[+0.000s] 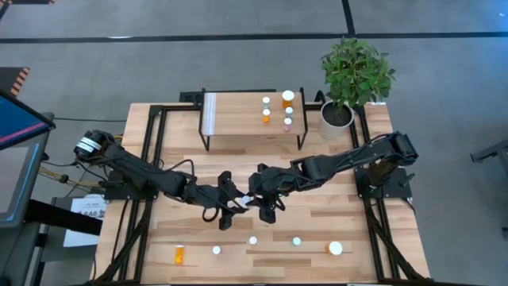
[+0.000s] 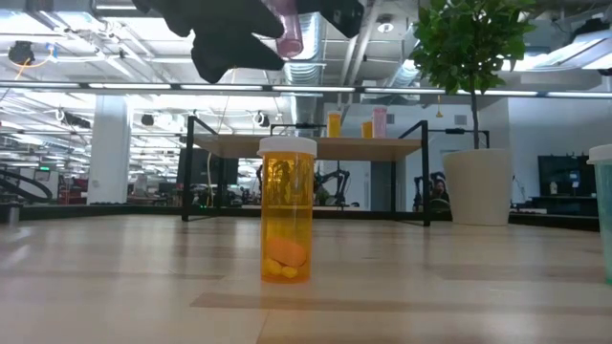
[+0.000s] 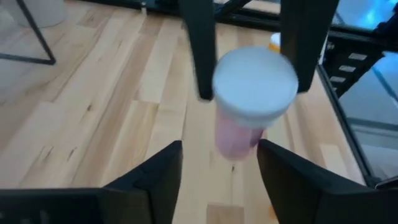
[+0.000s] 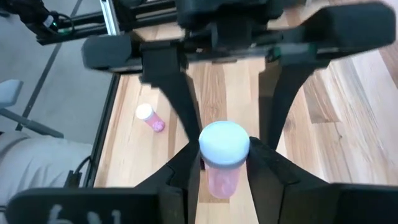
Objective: Pick and place medicine bottles onto shelf by color
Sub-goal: Put the top small purple pill bottle on the shelf
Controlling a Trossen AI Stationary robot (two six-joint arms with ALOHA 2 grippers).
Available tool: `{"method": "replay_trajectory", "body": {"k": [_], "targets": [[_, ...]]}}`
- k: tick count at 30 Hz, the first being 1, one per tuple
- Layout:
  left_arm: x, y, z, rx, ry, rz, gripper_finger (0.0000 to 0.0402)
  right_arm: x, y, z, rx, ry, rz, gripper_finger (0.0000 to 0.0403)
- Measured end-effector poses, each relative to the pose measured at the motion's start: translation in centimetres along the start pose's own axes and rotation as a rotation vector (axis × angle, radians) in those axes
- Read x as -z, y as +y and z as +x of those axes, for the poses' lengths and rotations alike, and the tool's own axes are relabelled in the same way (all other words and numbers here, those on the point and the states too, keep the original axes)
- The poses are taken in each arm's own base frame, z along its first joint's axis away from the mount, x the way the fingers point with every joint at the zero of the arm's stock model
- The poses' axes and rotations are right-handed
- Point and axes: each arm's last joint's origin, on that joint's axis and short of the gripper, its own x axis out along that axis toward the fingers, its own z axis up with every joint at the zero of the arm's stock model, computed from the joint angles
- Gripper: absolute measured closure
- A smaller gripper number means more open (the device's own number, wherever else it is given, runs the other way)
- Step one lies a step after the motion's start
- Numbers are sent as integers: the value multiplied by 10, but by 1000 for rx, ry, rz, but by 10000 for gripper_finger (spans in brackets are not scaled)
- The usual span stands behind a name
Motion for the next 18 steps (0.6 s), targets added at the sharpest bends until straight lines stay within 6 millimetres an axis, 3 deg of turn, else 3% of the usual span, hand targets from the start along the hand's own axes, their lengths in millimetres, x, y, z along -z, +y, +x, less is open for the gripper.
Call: {"method": "replay_trajectory", "body": {"k": [4, 9, 18], "targets": [[2, 2, -11, -20, 48, -9, 188, 2, -1, 0, 6, 20, -5, 278], [6, -8, -39, -89, 60, -7, 186, 4, -1, 0, 12, 40, -12, 277], [29, -32, -91, -184, -119, -7, 186, 3, -4, 0, 6, 40, -46, 276]]}}
